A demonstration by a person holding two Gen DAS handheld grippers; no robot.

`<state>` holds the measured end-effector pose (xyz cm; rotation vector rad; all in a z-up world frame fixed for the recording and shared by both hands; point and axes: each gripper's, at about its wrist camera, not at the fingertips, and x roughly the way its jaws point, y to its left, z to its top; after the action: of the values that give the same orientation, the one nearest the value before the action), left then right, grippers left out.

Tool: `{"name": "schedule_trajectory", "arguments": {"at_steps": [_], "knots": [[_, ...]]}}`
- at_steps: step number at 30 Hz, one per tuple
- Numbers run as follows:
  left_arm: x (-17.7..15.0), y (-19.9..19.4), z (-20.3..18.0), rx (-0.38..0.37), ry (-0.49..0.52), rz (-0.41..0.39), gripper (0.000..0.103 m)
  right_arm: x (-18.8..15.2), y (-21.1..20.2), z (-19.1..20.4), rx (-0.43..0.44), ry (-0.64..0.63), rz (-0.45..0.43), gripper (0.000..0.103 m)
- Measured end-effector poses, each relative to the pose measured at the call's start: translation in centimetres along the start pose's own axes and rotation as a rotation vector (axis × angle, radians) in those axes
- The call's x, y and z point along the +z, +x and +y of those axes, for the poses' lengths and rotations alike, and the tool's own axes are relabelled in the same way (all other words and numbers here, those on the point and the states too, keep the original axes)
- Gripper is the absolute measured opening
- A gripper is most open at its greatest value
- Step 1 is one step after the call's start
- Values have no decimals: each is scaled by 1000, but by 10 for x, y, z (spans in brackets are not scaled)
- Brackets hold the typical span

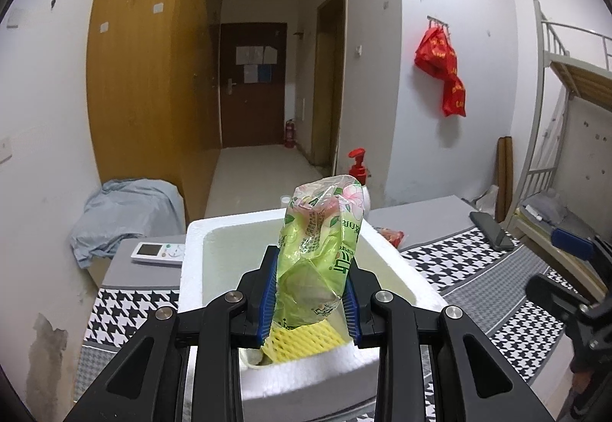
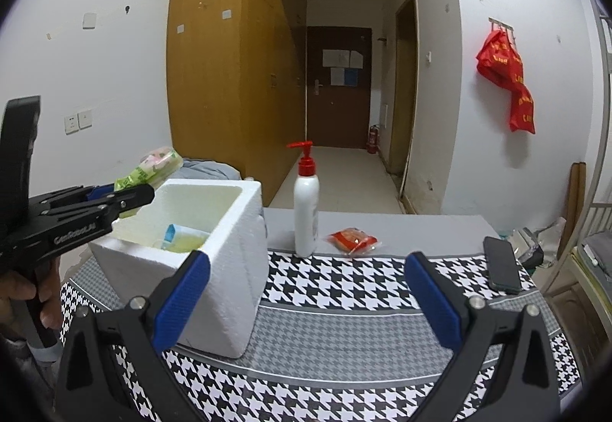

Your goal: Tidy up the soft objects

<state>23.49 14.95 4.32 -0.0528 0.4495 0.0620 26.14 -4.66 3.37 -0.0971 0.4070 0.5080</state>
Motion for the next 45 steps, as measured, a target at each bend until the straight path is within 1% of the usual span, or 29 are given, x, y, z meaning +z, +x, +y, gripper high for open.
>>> {"name": "schedule_trajectory", "arguments": {"at_steps": [5,6,8,10,11,12,13,15,18,29,40,45], "knots": [[3,10,-4,11,-2,5,32,-4,-1,-7,-7,14,8,102],[4,12,-4,14,-1,6,35,-4,-1,-9,-15,17,9,102],[4,16,-5,29,5,6,46,-5,-1,-11,-16,19,11,102],[4,17,-5,49,8,0,72,-5,-1,-13,-22,20,10,102],[4,16,-5,58,8,-11,78,-6,-1,-13,-21,21,10,102],[3,15,-5,69,11,-22,91,-6,0,-14,-21,22,12,102],[3,13,-6,76,11,-32,101,-6,0,-15,-22,22,13,102],[3,10,-6,81,9,-48,102,-6,2,-16,-23,23,15,102],[3,10,-5,90,3,-41,102,-7,2,-17,-19,22,16,102],[5,-8,-8,106,-10,-69,102,-6,-7,-14,-12,7,6,102],[0,-37,-14,120,-21,-90,102,-5,-32,-6,6,-16,-23,102],[-4,-53,-22,135,-7,-99,102,-6,-47,-5,18,-21,-43,102]]}}
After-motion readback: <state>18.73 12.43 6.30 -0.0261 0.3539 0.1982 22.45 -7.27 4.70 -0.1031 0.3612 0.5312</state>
